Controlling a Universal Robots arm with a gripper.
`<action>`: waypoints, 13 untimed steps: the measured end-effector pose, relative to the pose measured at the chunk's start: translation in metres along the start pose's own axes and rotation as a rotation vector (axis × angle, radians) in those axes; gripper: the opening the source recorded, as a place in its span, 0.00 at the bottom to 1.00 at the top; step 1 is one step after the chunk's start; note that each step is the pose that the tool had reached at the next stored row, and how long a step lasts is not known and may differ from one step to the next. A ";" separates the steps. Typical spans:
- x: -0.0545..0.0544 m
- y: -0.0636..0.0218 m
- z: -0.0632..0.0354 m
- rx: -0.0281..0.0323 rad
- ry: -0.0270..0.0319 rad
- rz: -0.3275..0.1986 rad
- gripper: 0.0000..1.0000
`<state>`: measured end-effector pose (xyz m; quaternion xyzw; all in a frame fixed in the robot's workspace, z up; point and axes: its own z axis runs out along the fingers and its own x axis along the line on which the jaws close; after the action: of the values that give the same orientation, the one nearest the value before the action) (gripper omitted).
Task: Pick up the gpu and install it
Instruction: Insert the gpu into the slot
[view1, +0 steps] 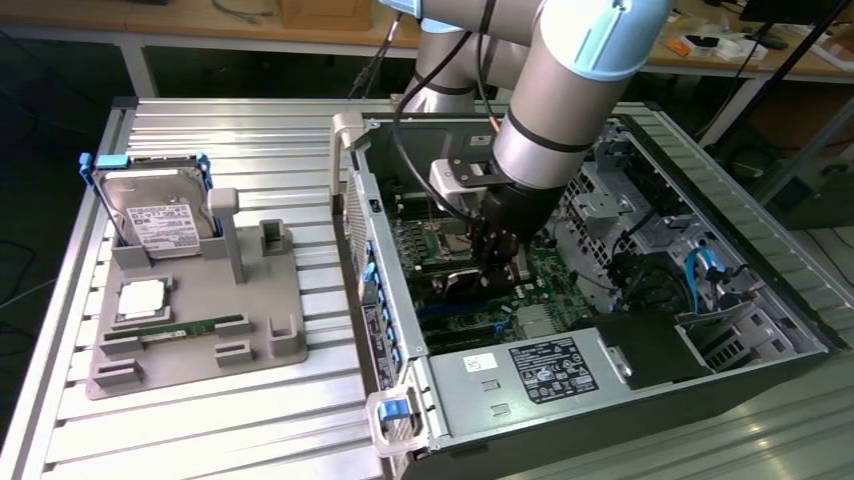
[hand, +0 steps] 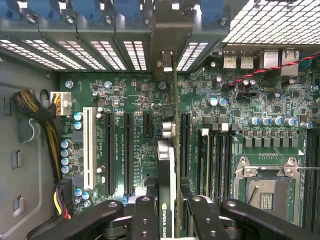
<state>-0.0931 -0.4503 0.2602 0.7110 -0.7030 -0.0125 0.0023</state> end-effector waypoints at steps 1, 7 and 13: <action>0.000 0.0000 0.0000 0.0000 0.0001 0.000 0.27; 0.000 0.0000 -0.0020 0.0000 0.0000 0.000 0.27; 0.000 0.0016 -0.0021 0.0031 0.0005 0.000 0.27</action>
<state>-0.0946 -0.4504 0.2624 0.7111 -0.7030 -0.0112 0.0014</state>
